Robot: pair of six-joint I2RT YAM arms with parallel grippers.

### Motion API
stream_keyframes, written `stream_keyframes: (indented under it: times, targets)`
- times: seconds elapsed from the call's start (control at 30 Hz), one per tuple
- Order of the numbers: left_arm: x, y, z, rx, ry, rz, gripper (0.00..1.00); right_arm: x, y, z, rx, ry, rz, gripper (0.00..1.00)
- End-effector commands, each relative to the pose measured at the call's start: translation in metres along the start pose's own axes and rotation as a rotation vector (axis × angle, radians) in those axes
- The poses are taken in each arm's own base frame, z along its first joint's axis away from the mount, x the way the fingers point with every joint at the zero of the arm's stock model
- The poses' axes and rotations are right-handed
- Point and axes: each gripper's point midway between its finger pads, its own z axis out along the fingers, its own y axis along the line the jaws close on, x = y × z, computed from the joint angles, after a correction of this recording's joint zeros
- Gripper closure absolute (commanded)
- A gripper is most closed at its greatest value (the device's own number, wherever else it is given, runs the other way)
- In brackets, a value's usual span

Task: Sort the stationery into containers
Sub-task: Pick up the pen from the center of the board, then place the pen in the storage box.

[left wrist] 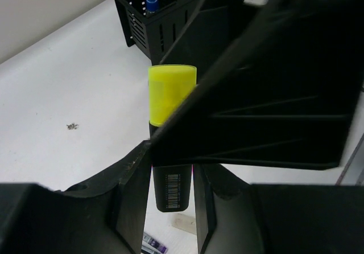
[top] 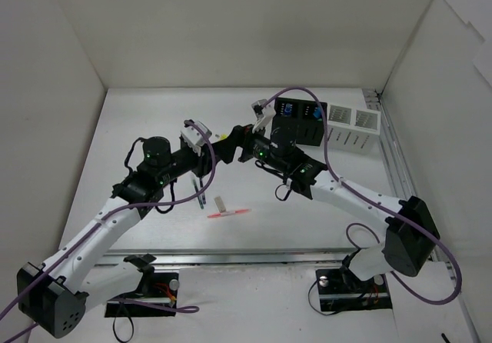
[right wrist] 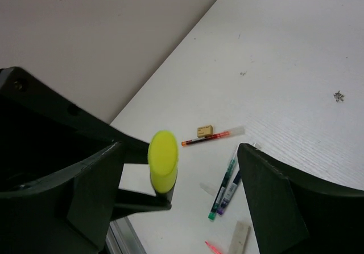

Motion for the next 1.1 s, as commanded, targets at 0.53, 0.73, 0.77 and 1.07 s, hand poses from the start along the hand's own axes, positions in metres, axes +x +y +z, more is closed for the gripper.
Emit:
stream_keyframes:
  times: [0.53, 0.73, 0.77, 1.07]
  targets:
    - [-0.027, 0.018, 0.002, -0.132, -0.066, -0.041, 0.11, -0.065, -0.016, 0.009, 0.117, -0.225, -0.051, 1.0]
    - [-0.005, 0.038, -0.025, -0.3, 0.001, -0.169, 0.01, -0.119, -0.115, -0.028, 0.434, -0.274, -0.203, 1.0]
    - [-0.002, 0.043, -0.031, -0.347, -0.001, -0.241, 0.0, -0.129, -0.133, -0.037, 0.491, -0.283, -0.219, 1.0]
    - [0.052, 0.094, -0.064, -0.592, 0.11, -0.525, 0.01, -0.191, -0.274, -0.091, 0.795, -0.3, -0.277, 1.0]
